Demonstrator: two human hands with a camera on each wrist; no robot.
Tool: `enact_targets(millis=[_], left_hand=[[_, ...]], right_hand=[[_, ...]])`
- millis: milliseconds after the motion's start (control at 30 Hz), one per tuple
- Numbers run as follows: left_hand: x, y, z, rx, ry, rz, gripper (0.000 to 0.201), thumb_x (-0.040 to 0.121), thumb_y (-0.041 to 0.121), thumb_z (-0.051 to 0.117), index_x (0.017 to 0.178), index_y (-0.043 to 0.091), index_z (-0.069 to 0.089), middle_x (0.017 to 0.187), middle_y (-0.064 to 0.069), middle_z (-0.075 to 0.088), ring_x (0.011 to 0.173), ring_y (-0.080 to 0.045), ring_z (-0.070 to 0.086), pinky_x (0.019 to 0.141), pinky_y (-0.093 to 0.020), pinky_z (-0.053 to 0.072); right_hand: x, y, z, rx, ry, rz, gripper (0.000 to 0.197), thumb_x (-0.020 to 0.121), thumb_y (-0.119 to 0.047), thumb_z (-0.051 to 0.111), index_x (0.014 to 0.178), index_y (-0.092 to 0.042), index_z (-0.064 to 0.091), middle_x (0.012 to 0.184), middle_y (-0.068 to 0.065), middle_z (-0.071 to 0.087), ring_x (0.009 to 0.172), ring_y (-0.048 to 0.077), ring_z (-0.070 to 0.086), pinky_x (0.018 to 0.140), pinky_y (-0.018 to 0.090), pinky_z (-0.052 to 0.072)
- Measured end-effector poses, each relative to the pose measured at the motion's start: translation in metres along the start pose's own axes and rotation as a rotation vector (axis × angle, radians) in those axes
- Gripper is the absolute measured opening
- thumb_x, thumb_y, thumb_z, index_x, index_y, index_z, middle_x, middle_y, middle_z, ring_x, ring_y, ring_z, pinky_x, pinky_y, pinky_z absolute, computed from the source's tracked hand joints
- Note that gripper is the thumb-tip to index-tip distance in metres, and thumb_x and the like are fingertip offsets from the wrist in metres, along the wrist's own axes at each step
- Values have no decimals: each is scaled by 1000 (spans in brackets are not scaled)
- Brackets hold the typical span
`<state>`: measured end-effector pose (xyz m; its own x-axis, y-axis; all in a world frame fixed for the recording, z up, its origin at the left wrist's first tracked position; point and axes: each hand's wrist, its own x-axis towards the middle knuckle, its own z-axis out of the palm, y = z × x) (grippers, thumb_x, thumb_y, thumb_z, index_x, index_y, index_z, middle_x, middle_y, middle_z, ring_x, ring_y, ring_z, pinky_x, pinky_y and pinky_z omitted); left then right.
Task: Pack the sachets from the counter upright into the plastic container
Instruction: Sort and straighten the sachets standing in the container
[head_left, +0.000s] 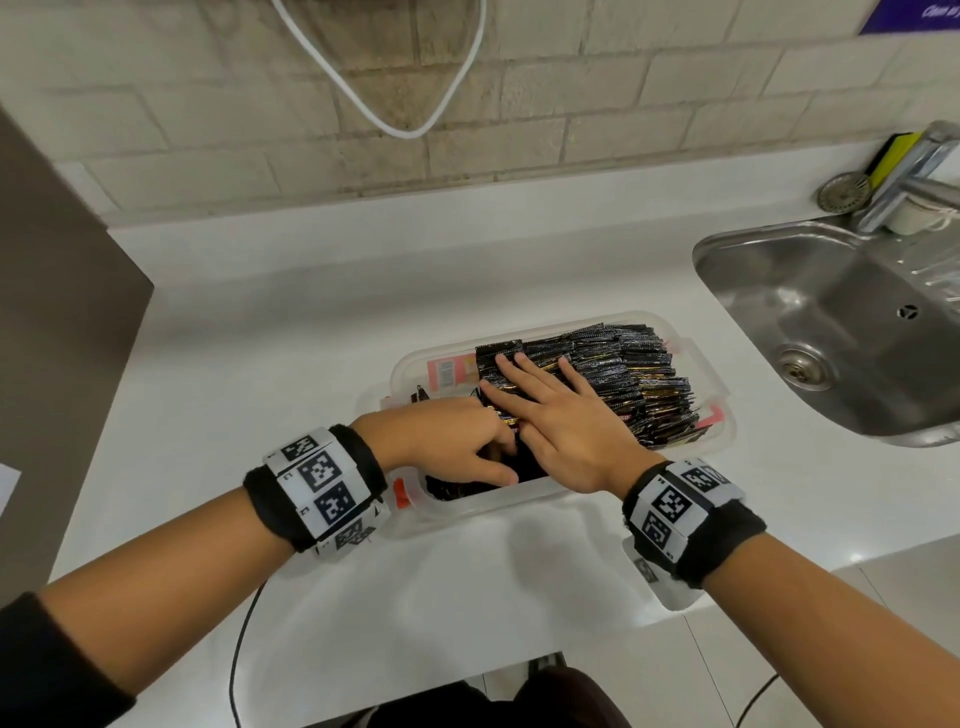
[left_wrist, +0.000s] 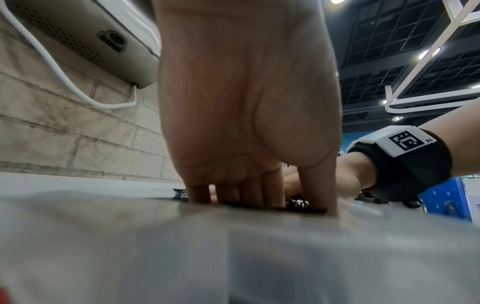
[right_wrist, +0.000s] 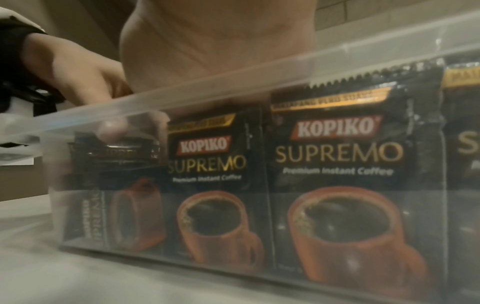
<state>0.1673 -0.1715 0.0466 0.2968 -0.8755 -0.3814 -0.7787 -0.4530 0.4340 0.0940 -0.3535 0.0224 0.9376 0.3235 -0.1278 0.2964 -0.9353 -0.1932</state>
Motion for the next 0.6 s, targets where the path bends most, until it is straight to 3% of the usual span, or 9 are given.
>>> enact_targets(millis=[100, 267, 367, 467, 600], left_hand=[[8, 3, -8, -20, -62, -20, 32, 94, 41, 67, 117, 19, 68, 78, 20, 58, 70, -3, 54, 61, -15, 36], [17, 7, -8, 81, -146, -89, 45, 90, 40, 71, 129, 19, 63, 84, 15, 54, 84, -11, 54, 63, -21, 40], [19, 10, -5, 145, -169, -96, 37, 91, 37, 70, 121, 17, 66, 75, 14, 47, 78, -14, 51, 67, -29, 43], [19, 14, -3, 213, -161, -95, 28, 90, 34, 68, 108, 13, 66, 75, 4, 53, 73, -19, 54, 61, -31, 44], [18, 18, 5, 358, -88, -107, 21, 91, 27, 63, 102, 9, 63, 70, 1, 47, 58, -17, 43, 48, -29, 30]], right_hand=[[1, 1, 1, 14, 8, -1, 61, 102, -28, 32, 160, -35, 11, 168, -6, -7, 154, 11, -12, 124, 49, -6], [1, 2, 3, 5, 12, -6, 62, 102, -30, 30, 160, -36, 9, 168, -7, -7, 154, 11, -12, 124, 49, -6], [1, 2, 3, 2, 11, -5, 62, 102, -31, 31, 160, -36, 9, 168, -7, -8, 154, 11, -13, 124, 49, -7], [2, 2, 3, -1, 9, -1, 62, 102, -32, 30, 160, -37, 9, 168, -7, -8, 154, 10, -13, 124, 49, -7], [1, 1, 1, 24, 12, -5, 64, 101, -29, 32, 160, -36, 9, 168, -7, -7, 154, 10, -13, 124, 49, -9]])
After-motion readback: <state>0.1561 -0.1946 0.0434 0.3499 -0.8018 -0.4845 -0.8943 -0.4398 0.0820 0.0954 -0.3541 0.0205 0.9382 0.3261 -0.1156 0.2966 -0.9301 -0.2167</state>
